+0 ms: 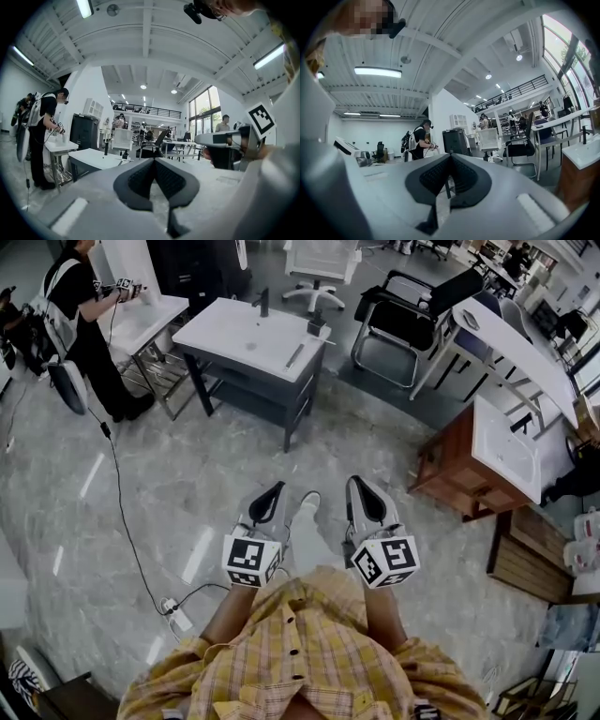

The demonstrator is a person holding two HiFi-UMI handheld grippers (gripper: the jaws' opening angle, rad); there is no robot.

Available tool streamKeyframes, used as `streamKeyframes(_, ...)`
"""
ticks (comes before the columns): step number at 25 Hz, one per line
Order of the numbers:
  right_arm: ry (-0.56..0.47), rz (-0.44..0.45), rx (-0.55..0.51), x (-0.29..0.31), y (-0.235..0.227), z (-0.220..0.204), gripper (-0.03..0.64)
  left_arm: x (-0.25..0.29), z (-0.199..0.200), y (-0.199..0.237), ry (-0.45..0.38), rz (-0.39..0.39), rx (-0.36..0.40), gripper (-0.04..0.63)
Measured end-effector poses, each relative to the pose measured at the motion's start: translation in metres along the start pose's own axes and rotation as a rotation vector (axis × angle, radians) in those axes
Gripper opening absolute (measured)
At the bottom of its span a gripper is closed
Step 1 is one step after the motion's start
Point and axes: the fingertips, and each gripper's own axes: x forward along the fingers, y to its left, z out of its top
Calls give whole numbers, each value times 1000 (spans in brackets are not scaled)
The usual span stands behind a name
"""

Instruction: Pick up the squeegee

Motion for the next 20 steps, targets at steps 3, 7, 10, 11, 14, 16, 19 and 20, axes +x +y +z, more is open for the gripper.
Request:
streamKeyframes(3, 1, 6, 1, 19, -4, -2, 0, 13, 2, 11, -3, 2, 9, 0)
streamKeyframes(7, -7, 1, 10, 53, -20, -5, 0, 44, 5, 30, -12, -3, 21, 0)
streamKeyframes(10, -15, 2, 29, 87, -38, -8, 1, 75, 10, 50, -16, 1, 43, 0)
streamKeyframes(11, -16, 1, 36, 99, -45, -8, 0, 88, 12, 57, -16, 3, 50, 0)
streamKeyframes(14, -12, -8, 53, 139, -69, -9, 1, 130, 17, 79, -6, 0, 60, 0)
streamKeyframes(16, -2, -12, 61, 169, -85, -8, 0, 160, 21, 95, 1, -3, 60, -1)
streamKeyframes(19, 16, -22, 79, 213, -111, -5, 0, 203, 27, 118, 16, -5, 60, 0)
streamKeyframes(20, 17, -27, 83, 228, -120, -2, 0, 218, 30, 124, 21, -8, 60, -1)
